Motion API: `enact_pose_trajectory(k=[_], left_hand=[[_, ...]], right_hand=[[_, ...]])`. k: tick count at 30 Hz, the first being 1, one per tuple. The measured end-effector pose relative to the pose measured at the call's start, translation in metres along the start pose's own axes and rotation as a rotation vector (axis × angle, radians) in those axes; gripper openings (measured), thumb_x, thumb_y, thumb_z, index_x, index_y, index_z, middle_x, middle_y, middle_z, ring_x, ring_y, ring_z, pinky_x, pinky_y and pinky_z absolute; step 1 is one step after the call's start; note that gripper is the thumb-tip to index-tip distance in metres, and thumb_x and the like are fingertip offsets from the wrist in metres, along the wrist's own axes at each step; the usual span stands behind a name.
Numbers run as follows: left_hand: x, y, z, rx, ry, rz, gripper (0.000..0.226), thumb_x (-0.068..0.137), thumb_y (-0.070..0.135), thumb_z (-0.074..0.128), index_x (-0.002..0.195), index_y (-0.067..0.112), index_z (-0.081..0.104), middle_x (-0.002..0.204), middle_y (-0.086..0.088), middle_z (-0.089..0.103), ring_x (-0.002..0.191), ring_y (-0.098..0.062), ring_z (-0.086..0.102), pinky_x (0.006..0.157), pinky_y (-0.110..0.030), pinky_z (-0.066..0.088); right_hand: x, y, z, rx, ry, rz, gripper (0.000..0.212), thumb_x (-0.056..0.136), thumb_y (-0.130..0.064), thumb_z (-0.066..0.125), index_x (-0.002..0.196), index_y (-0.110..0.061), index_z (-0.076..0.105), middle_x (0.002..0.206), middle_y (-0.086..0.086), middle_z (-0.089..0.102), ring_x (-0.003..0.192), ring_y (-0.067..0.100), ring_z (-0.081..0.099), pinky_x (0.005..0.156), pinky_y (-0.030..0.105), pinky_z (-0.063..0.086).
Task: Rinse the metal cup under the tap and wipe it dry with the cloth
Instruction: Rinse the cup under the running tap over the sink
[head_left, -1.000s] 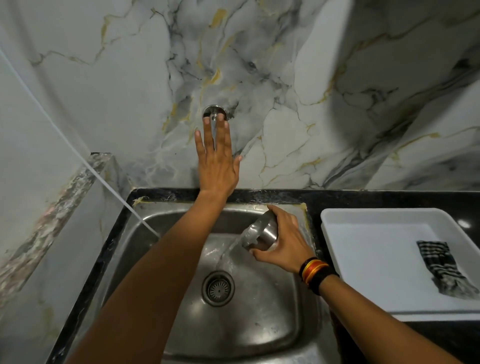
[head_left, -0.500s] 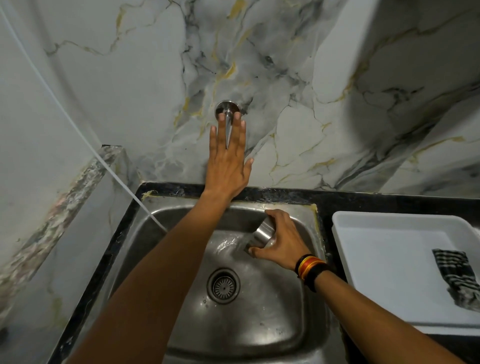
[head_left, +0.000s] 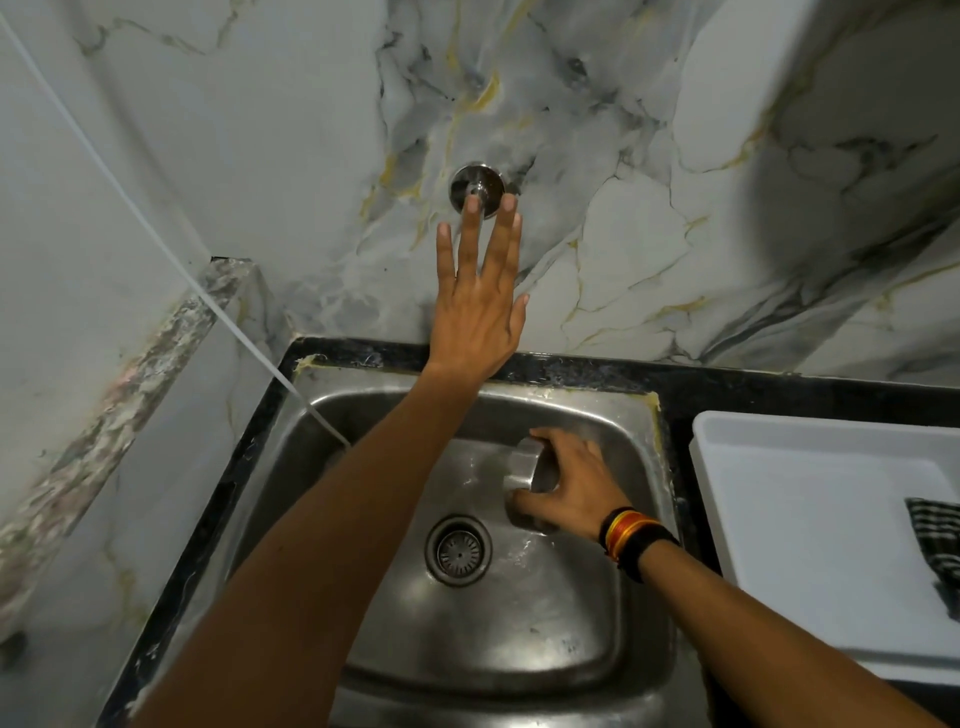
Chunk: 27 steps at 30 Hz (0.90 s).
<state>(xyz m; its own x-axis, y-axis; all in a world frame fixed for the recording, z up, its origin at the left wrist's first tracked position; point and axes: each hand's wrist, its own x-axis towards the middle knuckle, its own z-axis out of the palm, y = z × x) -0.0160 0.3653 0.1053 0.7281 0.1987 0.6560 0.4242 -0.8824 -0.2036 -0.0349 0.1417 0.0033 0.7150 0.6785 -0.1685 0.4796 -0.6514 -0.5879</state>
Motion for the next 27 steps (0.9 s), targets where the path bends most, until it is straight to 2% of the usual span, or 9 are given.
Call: enact_pose_trajectory(k=[3, 6, 10, 13, 16, 17, 19, 22, 27], left_hand=[[-0.003, 0.003, 0.000, 0.011, -0.001, 0.000, 0.097, 0.104, 0.055, 0.050, 0.172, 0.007, -0.001, 0.171, -0.014, -0.034, 0.157, -0.042, -0.032, 0.129, -0.064, -0.010], [-0.001, 0.000, -0.001, 0.025, -0.002, -0.004, 0.098, 0.103, 0.055, 0.051, 0.172, 0.008, -0.001, 0.172, -0.014, -0.032, 0.157, -0.041, -0.034, 0.128, -0.064, -0.014], [-0.002, 0.004, -0.003, 0.037, -0.021, 0.003, 0.100, 0.103, 0.054, 0.053, 0.172, 0.008, -0.002, 0.172, -0.013, -0.032, 0.161, -0.043, -0.028, 0.126, -0.065, -0.019], [-0.001, 0.001, 0.000, 0.047, -0.024, 0.004, 0.101, 0.102, 0.054, 0.054, 0.172, 0.008, -0.003, 0.175, -0.013, -0.024, 0.158, -0.042, -0.032, 0.125, -0.065, -0.021], [-0.002, 0.002, -0.010, 0.040, -0.052, 0.009, 0.105, 0.100, 0.055, 0.059, 0.172, 0.008, 0.001, 0.182, -0.013, -0.008, 0.165, -0.046, -0.013, 0.128, -0.068, -0.009], [-0.002, 0.003, -0.011, 0.042, -0.066, 0.018, 0.106, 0.099, 0.055, 0.061, 0.172, 0.008, 0.001, 0.182, -0.014, -0.004, 0.165, -0.046, -0.005, 0.129, -0.068, -0.005], [0.000, 0.003, -0.013, 0.064, -0.084, 0.031, 0.108, 0.098, 0.056, 0.062, 0.172, 0.008, 0.000, 0.182, -0.014, -0.002, 0.165, -0.045, 0.001, 0.129, -0.068, -0.002], [-0.002, 0.005, -0.026, 0.119, -0.141, 0.026, 0.110, 0.099, 0.063, 0.056, 0.172, 0.008, -0.005, 0.182, -0.013, -0.007, 0.167, -0.044, 0.001, 0.131, -0.068, 0.004], [0.004, 0.002, -0.047, 0.070, -0.321, 0.030, 0.111, 0.101, 0.070, 0.044, 0.169, 0.006, -0.017, 0.179, -0.021, -0.019, 0.166, -0.042, -0.014, 0.131, -0.064, -0.007]], right_hand=[[-0.010, 0.003, 0.007, -0.145, -0.086, -0.014, 0.092, 0.061, -0.075, 0.067, 0.142, -0.037, 0.045, 0.133, -0.005, 0.050, 0.122, 0.023, 0.042, 0.096, 0.039, 0.048], [-0.015, 0.007, 0.013, -0.076, 0.038, -0.036, 0.088, 0.062, -0.074, 0.067, 0.141, -0.042, 0.045, 0.127, -0.010, 0.049, 0.117, 0.018, 0.040, 0.090, 0.034, 0.047], [-0.025, 0.009, 0.017, -0.212, -0.155, -0.049, 0.080, 0.061, -0.077, 0.066, 0.133, -0.049, 0.048, 0.130, -0.008, 0.051, 0.118, 0.024, 0.044, 0.093, 0.039, 0.050], [-0.029, 0.014, 0.020, -0.158, -0.078, -0.002, 0.084, 0.062, -0.076, 0.064, 0.139, -0.048, 0.046, 0.132, -0.010, 0.048, 0.120, 0.023, 0.042, 0.095, 0.038, 0.050], [-0.034, 0.017, 0.019, -0.325, -0.242, -0.091, 0.088, 0.062, -0.076, 0.063, 0.143, -0.048, 0.044, 0.133, -0.005, 0.048, 0.118, 0.026, 0.042, 0.092, 0.041, 0.052], [-0.038, 0.018, 0.019, -0.340, -0.242, -0.098, 0.089, 0.061, -0.076, 0.063, 0.144, -0.048, 0.043, 0.133, -0.005, 0.047, 0.118, 0.026, 0.042, 0.091, 0.042, 0.052], [-0.041, 0.020, 0.016, -0.279, -0.184, -0.045, 0.088, 0.060, -0.075, 0.064, 0.142, -0.049, 0.043, 0.133, -0.006, 0.046, 0.119, 0.026, 0.042, 0.093, 0.042, 0.052], [-0.042, 0.023, 0.008, -0.352, -0.224, -0.090, 0.087, 0.060, -0.077, 0.064, 0.139, -0.046, 0.046, 0.130, -0.003, 0.049, 0.117, 0.029, 0.044, 0.095, 0.043, 0.050], [-0.059, 0.012, -0.012, -0.033, 0.024, -0.022, 0.085, 0.056, -0.066, 0.076, 0.130, -0.036, 0.046, 0.126, -0.005, 0.042, 0.113, 0.026, 0.048, 0.092, 0.039, 0.051]])
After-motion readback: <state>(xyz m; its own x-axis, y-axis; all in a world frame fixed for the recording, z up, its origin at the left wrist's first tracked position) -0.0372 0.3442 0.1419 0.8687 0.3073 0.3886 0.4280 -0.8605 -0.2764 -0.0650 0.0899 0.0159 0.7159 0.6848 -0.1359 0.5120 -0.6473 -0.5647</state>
